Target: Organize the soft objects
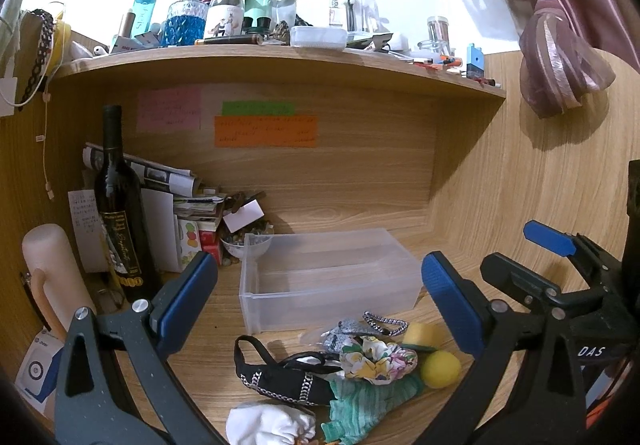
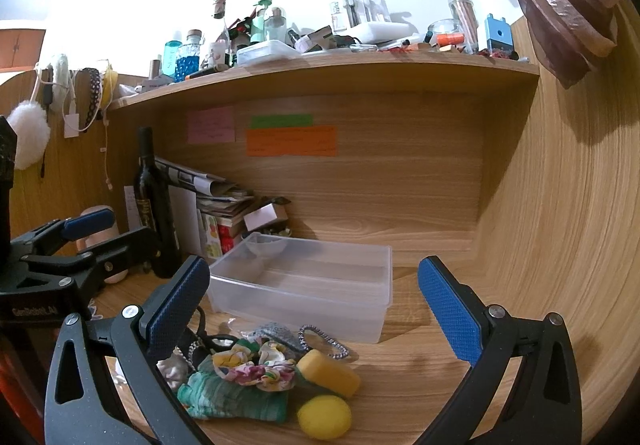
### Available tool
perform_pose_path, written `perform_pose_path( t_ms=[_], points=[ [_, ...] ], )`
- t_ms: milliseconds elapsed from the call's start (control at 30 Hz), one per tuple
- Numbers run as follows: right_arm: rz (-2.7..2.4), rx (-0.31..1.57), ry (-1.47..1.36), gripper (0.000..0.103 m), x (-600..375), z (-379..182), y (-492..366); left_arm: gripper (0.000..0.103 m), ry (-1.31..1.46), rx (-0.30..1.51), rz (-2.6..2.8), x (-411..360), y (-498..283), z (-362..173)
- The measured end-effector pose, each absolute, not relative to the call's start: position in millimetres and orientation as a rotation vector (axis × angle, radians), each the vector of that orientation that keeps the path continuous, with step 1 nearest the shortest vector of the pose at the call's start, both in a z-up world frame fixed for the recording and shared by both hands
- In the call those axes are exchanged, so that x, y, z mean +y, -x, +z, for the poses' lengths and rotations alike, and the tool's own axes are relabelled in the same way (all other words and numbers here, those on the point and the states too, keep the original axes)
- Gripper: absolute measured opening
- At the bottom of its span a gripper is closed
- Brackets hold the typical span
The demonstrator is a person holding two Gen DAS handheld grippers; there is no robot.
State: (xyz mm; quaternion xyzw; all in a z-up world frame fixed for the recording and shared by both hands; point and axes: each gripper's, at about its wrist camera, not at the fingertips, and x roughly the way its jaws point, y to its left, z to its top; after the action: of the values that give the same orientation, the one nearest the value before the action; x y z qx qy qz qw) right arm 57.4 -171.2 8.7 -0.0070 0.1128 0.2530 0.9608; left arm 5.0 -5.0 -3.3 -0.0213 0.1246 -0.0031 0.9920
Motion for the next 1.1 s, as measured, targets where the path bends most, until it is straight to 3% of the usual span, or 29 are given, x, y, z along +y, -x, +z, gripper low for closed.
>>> perform_pose_path(
  t_ms=[1100],
  points=[
    [0.526,0.241,0.009,0.103,-173.2,6.8,-60.5,0.103,0.047,0.247,-0.005,-4.2,-4.8,-0.5]
  ],
)
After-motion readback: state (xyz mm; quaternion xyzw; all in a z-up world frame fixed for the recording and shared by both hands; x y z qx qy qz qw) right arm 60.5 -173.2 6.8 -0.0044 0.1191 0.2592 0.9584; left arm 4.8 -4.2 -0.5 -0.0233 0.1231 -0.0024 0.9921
